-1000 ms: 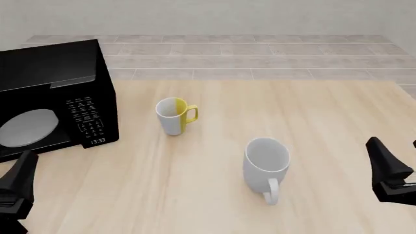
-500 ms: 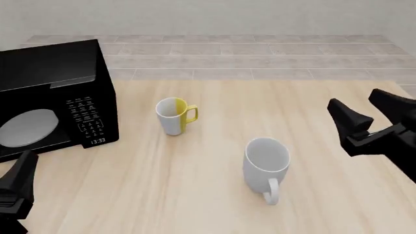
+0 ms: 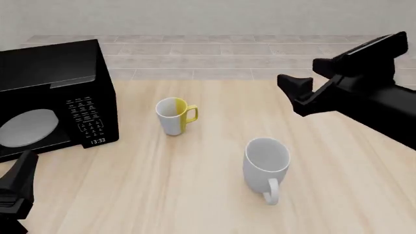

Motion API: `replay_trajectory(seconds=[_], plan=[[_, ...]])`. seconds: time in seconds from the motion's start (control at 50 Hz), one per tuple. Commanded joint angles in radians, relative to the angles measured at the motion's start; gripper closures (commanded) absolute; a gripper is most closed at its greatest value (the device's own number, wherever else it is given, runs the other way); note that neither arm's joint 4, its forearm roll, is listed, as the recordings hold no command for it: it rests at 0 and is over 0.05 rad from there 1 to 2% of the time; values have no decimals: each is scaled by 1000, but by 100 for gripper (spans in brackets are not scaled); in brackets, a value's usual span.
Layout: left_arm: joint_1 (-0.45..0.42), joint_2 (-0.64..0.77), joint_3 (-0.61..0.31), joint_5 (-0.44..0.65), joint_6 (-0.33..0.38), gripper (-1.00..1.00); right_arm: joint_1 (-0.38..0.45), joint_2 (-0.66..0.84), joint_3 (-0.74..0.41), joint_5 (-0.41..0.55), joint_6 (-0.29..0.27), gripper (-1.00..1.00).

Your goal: Put the yellow and white mug to the front of the white mug.

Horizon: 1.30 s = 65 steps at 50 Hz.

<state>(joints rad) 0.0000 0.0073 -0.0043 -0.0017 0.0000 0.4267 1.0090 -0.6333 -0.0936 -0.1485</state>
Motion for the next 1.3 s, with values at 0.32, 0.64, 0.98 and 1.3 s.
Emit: replay_trajectory(seconds=[0.32,0.64,0.98,1.3], plan=[[0,0,0,0,0,-100,102,290,-332,284,-90,-100],[0,0,0,0,0,-100,67,459,-524,447,-213,-100],[0,0,0,0,0,-100,32,687,-716,609,-471,-100],[0,0,0,0,0,-100,110,797,-876,683,-522,-100]])
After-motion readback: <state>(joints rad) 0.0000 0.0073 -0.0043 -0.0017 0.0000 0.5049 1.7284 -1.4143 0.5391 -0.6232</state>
